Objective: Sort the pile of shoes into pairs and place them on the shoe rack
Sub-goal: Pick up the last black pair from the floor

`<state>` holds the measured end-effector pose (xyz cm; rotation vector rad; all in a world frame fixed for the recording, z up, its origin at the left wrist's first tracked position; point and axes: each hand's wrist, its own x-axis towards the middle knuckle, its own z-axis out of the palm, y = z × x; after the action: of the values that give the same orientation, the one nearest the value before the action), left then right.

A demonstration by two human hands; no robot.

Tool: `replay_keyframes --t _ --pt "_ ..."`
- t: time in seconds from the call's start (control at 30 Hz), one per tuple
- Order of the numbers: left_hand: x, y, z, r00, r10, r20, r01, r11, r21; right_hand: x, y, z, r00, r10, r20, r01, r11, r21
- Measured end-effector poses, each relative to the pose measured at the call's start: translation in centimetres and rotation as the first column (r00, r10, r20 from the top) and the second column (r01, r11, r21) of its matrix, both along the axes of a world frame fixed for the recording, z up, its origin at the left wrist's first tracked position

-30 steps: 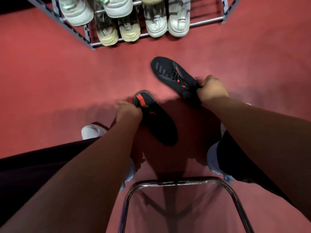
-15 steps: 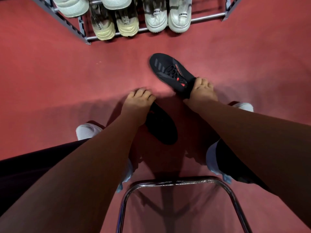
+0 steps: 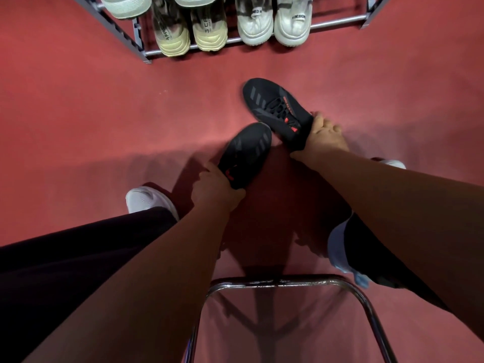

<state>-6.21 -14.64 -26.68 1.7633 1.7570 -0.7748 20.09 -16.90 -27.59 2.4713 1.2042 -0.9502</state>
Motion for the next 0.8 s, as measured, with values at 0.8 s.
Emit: replay_keyframes --t 0.8 --pt "4.2 4.8 9.3 0.910 0.375 0.179 -0.343 0.921 -0.186 -2.8 3.0 11.7 0.996 -0.005 -0.086 -0.003 0.995 -0.102"
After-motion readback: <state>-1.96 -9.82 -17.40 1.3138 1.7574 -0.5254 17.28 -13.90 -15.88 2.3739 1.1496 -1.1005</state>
